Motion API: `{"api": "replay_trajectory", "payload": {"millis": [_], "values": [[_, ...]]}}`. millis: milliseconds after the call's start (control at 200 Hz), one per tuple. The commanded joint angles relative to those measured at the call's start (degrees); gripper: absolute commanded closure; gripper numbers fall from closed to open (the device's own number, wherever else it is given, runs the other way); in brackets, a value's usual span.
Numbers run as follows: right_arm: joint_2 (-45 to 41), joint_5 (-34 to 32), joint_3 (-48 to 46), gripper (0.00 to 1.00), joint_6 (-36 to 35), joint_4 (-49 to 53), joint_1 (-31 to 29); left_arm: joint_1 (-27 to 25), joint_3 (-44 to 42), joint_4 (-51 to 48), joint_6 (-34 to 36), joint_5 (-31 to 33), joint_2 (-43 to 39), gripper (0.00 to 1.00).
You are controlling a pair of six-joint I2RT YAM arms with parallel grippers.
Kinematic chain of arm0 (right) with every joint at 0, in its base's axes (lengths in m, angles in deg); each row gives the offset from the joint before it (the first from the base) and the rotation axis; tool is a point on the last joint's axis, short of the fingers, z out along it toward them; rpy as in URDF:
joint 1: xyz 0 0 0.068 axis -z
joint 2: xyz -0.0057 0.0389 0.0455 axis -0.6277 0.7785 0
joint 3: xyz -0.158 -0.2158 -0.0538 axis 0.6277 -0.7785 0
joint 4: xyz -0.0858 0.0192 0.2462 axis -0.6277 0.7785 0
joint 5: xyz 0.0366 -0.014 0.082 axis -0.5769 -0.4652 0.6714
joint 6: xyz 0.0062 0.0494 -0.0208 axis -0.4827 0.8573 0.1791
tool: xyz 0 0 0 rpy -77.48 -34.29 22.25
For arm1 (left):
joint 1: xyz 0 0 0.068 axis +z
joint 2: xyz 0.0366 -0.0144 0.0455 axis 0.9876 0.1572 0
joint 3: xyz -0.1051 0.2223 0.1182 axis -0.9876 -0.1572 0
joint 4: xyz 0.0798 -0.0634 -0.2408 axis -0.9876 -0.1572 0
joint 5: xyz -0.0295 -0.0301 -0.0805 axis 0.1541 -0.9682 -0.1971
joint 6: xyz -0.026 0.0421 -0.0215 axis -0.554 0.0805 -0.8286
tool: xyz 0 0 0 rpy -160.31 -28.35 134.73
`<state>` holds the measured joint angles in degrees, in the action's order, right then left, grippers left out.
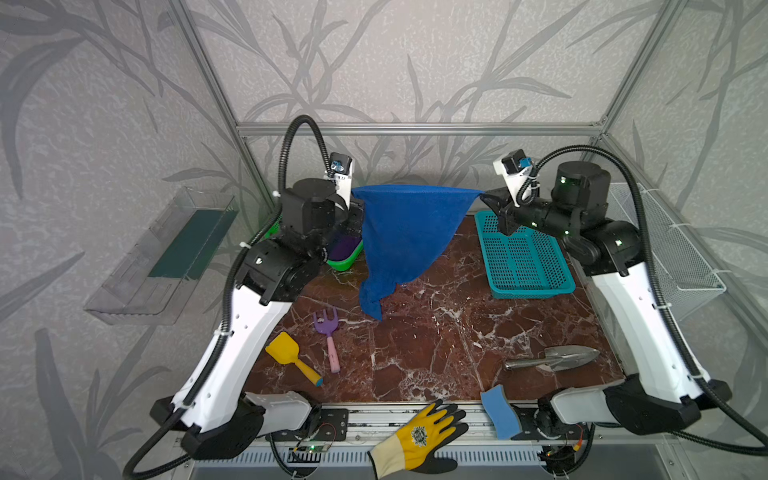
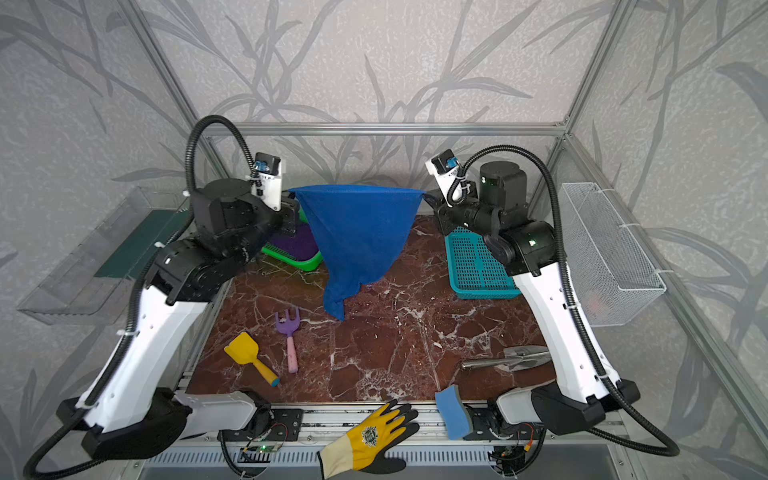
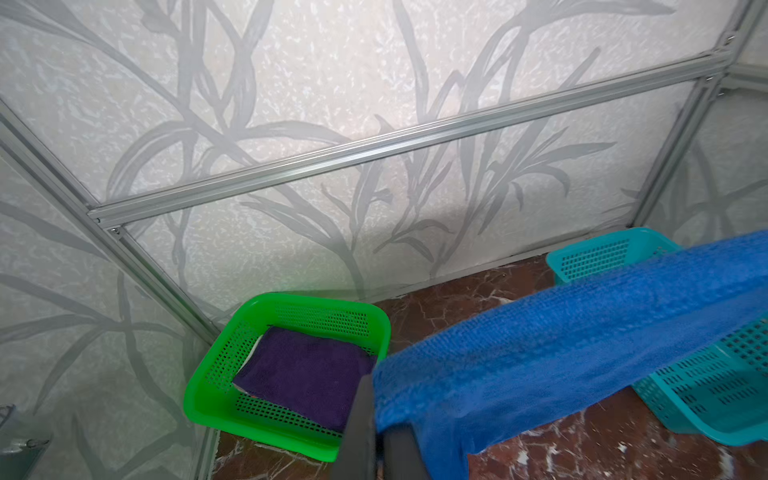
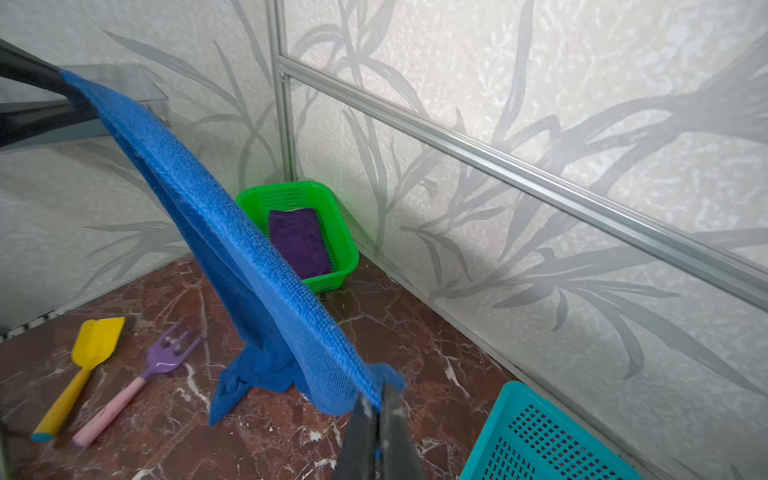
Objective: Fold and stack the towels
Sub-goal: 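Lift the blue towel high and spread it between both grippers, then hold the blue towel stretched taut between both grippers above the table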
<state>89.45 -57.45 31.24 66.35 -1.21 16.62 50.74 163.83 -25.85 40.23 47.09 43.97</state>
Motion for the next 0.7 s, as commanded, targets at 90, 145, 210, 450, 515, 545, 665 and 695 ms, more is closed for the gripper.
{"api": "replay_trajectory", "payload": {"millis": [90, 145, 210, 450, 515, 545, 665, 695], "values": [[-8.82, 9.02, -2.94, 1.0, 1.78, -4.14, 0.16, 0.63, -4.17, 1.77, -2.84, -11.04, -12.83, 1.0], [-10.78, 11.65, -3.69, 1.0, 2.44, -4.75, 0.15, 0.63, -4.88, 2.22, -3.68, -14.29, -15.31, 1.0], [-13.21, 13.77, -4.56, 1.0, 3.44, -5.94, 0.11, 0.64, -5.46, 2.67, -4.65, -17.63, -17.83, 1.0], [-19.73, 18.78, -6.74, 1.0, 7.87, -10.97, 0.12, 0.68, -6.34, 4.7, -6.79, -24.09, -23.76, 1.0], [-20.42, 18.79, -6.73, 1.0, 8.81, -11.85, 0.11, 0.68, -5.97, 5.07, -7.21, -25.15, -23.85, 1.0], [-20.52, 18.79, -6.6, 1.0, 9.12, -12.09, 0.11, 0.66, -5.92, 5.29, -7.31, -25.15, -23.7, 1.0], [-20.34, 18.35, -5.5, 1.0, 9.34, -12.48, 0.11, 0.69, -5.8, 6.92, -6.75, -24.35, -23.03, 1.0], [-20.18, 18.35, -5.21, 1.0, 9.37, -12.57, 0.11, 0.66, -5.75, 7.66, -6.48, -24.07, -22.78, 1.0]]}}
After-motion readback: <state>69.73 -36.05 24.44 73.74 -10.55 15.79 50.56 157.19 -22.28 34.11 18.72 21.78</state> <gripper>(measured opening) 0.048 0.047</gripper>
